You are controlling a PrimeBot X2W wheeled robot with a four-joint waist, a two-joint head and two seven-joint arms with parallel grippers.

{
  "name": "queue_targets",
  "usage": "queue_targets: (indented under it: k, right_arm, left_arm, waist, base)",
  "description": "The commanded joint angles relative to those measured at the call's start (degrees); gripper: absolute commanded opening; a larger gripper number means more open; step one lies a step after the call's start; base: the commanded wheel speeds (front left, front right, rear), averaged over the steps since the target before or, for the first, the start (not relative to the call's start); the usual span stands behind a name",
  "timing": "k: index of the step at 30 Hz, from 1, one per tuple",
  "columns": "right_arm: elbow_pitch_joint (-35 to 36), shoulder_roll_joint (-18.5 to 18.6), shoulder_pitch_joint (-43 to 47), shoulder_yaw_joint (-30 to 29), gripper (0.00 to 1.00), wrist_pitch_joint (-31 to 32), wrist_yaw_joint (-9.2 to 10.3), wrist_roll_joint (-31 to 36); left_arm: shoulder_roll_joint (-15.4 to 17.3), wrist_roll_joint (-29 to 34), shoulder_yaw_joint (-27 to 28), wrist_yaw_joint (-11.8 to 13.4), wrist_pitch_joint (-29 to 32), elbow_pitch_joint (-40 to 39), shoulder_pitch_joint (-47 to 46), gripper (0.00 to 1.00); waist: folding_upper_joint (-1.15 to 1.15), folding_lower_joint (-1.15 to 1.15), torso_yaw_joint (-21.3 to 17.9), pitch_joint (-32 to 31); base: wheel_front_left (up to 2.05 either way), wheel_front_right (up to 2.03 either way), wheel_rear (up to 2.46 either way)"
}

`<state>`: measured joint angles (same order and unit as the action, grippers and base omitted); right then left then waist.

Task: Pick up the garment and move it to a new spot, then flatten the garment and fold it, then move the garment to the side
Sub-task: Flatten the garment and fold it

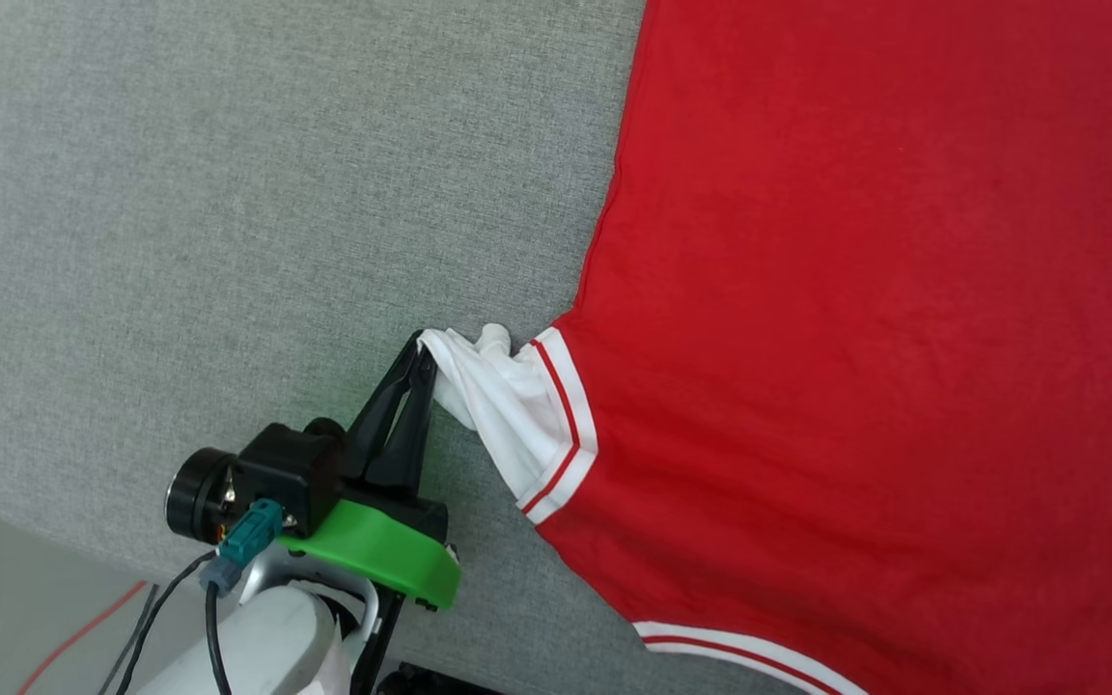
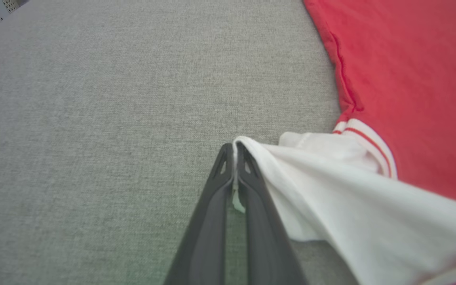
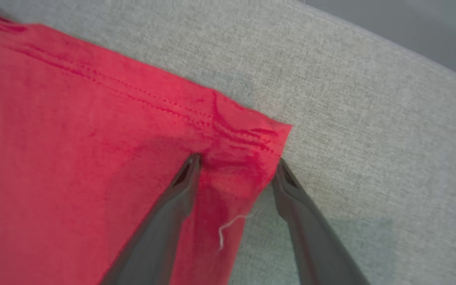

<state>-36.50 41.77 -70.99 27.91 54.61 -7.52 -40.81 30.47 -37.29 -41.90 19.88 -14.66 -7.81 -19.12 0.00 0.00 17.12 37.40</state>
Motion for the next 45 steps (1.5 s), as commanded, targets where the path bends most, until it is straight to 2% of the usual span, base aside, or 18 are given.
queue_targets:
  k: [1, 9, 15, 20, 26, 32, 38, 45]
  right_arm:
    - [-1.4, -1.3, 4.7, 1.4, 0.0, -0.3, 0.03, -1.3]
    - [1.1, -1.2, 2.4, 0.9, 0.0, -10.1, 0.03, -1.6]
    - [5.7, 3.7, 7.0, 4.6, 0.0, -15.3, 0.03, -5.6]
    - [13.0, 10.1, 15.2, 7.4, 0.0, -19.7, 0.03, -11.1]
    - [21.3, 17.3, 29.2, 9.0, 0.0, -25.0, 0.03, -16.7]
    - [25.7, 22.0, 43.8, 7.5, 0.0, -29.4, 0.03, -21.4]
    - [26.8, 21.2, 59.3, 6.2, 0.0, -32.5, 0.03, -26.0]
    - [23.0, 14.4, 68.8, 6.1, 0.0, -34.2, 0.03, -25.5]
  left_arm:
    - [0.0, 0.4, 0.4, -0.3, -0.3, 0.3, -0.7, 0.0]
    - [1.1, -0.1, 0.9, -0.2, -0.3, 1.7, 0.9, 0.0]
    - [2.7, -1.2, 1.3, 0.6, 0.0, 2.3, 4.0, 0.0]
    - [4.3, -2.4, 2.0, 1.6, 0.2, 1.9, 7.0, 0.0]
    - [5.9, -3.9, 3.2, 2.9, 0.1, 1.3, 10.7, 0.0]
    - [7.0, -4.8, 4.5, 3.7, 0.0, 1.1, 13.3, 0.0]
    - [7.6, -5.1, 5.3, 4.0, -0.1, 1.3, 14.5, 0.0]
    - [7.2, -4.9, 5.5, 3.5, -0.1, 2.0, 13.9, 0.0]
  waist:
    - [0.0, 0.0, -0.6, -0.9]
    - [0.0, 0.0, -3.1, -7.4]
    - [0.0, 0.0, -5.8, -14.3]
    - [0.0, 0.0, -8.7, -18.6]
    - [0.0, 0.0, -12.0, -22.2]
    - [0.0, 0.0, -14.5, -23.9]
    - [0.0, 0.0, -15.7, -24.0]
    - [0.0, 0.0, -15.5, -22.9]
  base:
    - [0.0, 0.0, 0.0]
    - [0.0, 0.0, 0.0]
    - [0.0, 0.0, 0.0]
    - [0.0, 0.0, 0.0]
    - [0.0, 0.0, 0.0]
    - [0.0, 0.0, 0.0]
    - [0.0, 0.0, 0.0]
    - [0.0, 0.0, 0.0]
